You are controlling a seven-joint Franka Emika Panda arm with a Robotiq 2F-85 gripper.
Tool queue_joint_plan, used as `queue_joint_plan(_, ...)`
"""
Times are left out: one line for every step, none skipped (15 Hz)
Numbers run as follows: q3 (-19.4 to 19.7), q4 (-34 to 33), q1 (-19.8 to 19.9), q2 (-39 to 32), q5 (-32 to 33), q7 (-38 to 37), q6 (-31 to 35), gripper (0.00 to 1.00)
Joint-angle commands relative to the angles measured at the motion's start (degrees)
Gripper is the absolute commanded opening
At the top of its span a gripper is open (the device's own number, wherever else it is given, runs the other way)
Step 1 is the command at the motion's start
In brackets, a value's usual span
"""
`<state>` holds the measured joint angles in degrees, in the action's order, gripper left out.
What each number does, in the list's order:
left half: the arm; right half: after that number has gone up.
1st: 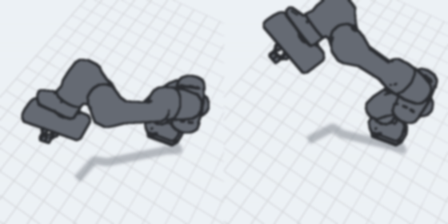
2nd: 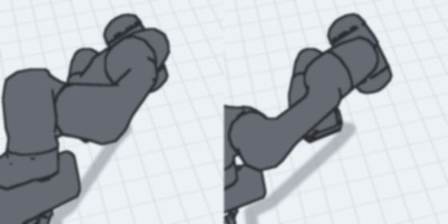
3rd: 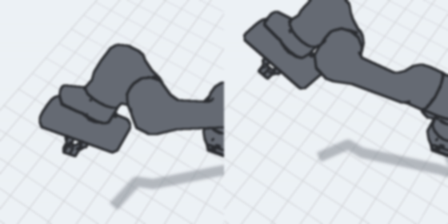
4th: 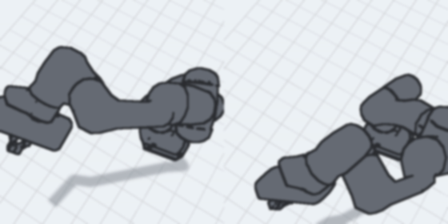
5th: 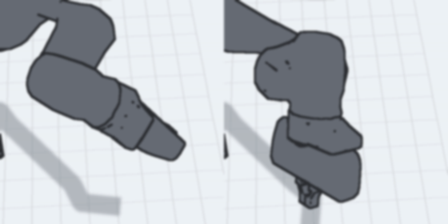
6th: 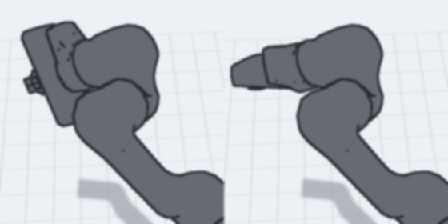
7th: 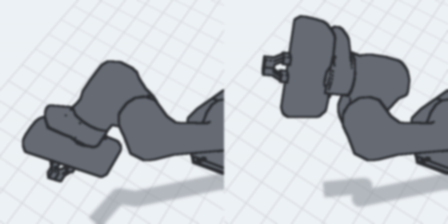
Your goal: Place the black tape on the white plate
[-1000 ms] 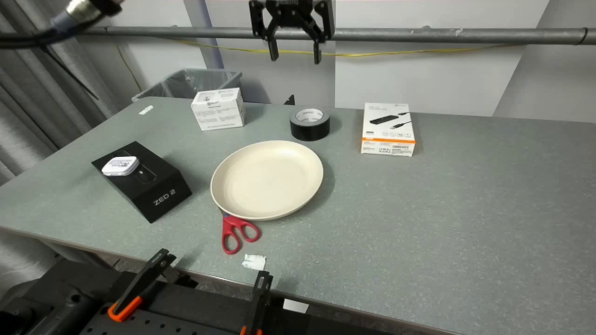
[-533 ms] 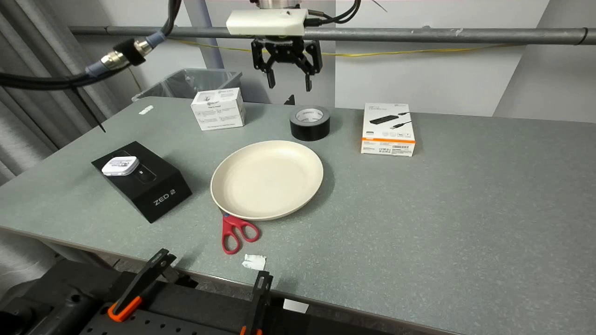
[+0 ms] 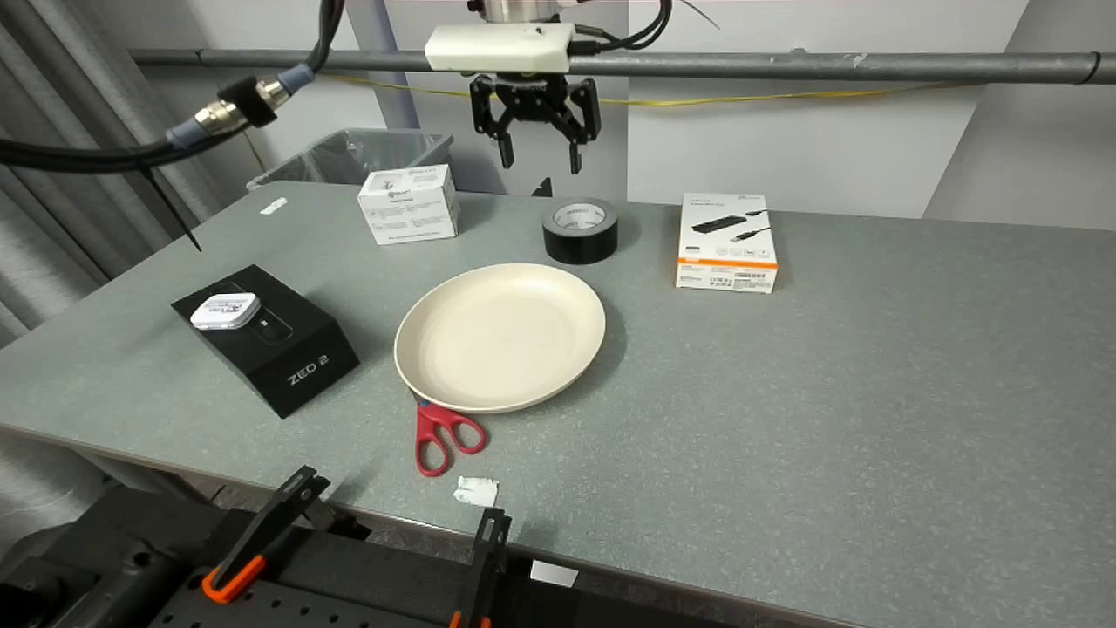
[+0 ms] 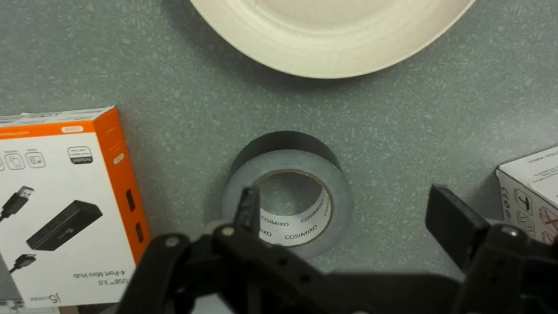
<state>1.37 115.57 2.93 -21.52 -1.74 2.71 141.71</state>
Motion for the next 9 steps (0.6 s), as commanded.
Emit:
queue_joint_plan(-0.9, -6.7, -0.3, -6.8, -0.9, -0.8, -0.8, 1.0)
queue_joint_plan(-0.7, -8.1, -0.5, -8.4, -0.4, -1.6, -0.4, 1.0)
queue_joint_plan(-0.5, -9.9, -0.8, -10.2, 0.0, -2.5, -0.6, 1.0)
queue_joint_plan(-0.1, -11.6, -1.1, -11.9, 0.3, -3.5, -0.4, 1.0)
queue_joint_plan(0.1, -13.4, -1.3, -13.7, 0.4, -4.3, -0.6, 1.0)
queue_joint_plan(0.4, -15.3, -1.6, -15.5, 0.6, -5.2, -0.9, 1.0)
queue_joint_plan(0.8, -17.0, -2.0, -17.3, 1.0, -6.4, -0.6, 1.0)
queue_joint_plan(1.1, -19.0, -2.3, -19.2, 1.0, -7.4, -1.4, 1.0)
queue_joint_plan(1.3, -20.5, -2.5, -20.6, 0.9, -8.3, -1.7, 1.0)
